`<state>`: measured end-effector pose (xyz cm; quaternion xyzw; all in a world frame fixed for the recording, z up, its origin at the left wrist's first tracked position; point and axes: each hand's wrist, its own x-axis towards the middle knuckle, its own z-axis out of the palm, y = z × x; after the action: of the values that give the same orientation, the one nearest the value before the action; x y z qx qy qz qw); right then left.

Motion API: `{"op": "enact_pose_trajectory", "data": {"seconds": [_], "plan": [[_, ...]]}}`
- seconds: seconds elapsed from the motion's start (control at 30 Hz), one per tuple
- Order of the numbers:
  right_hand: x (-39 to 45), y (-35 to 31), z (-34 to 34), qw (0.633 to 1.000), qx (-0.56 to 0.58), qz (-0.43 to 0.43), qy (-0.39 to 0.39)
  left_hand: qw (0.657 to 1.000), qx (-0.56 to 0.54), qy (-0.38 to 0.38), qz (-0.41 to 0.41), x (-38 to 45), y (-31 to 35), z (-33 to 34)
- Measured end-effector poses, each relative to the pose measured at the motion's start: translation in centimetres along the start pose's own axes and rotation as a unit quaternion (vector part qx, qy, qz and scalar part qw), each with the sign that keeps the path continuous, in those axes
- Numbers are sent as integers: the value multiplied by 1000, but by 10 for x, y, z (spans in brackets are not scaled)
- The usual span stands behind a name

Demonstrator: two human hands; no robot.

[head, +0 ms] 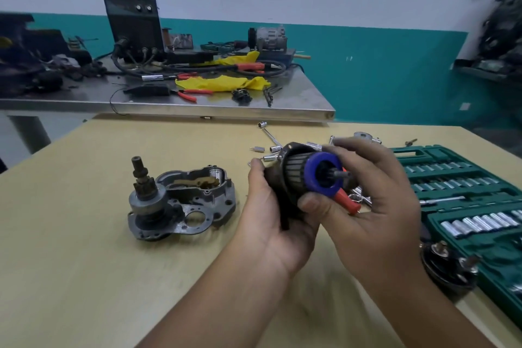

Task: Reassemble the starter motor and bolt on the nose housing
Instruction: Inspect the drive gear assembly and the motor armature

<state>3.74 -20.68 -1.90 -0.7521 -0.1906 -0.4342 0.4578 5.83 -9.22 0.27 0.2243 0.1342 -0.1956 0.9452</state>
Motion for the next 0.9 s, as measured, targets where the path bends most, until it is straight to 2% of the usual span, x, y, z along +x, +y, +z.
{"op": "enact_pose_trajectory", "data": {"seconds": [0.23,0.33,0.57,0.73,0.9], "plan": [[0,1,-6,999,30,-14,7,999,-46,-5,-27,-4,1,-2],[-2,5,-6,999,-15,-35,1,999,-37,-13,-36,-2,-1,-3],[-1,1,-7,990,-93,-89,57,998,45,11,40,1,0,-2],[-1,-4,-8,984,-113,-113,72,998,59,-3,23,0,-2,-3],[1,-8,-16,984,-119,-111,77,999,36,25,32,4,0,-6]]}}
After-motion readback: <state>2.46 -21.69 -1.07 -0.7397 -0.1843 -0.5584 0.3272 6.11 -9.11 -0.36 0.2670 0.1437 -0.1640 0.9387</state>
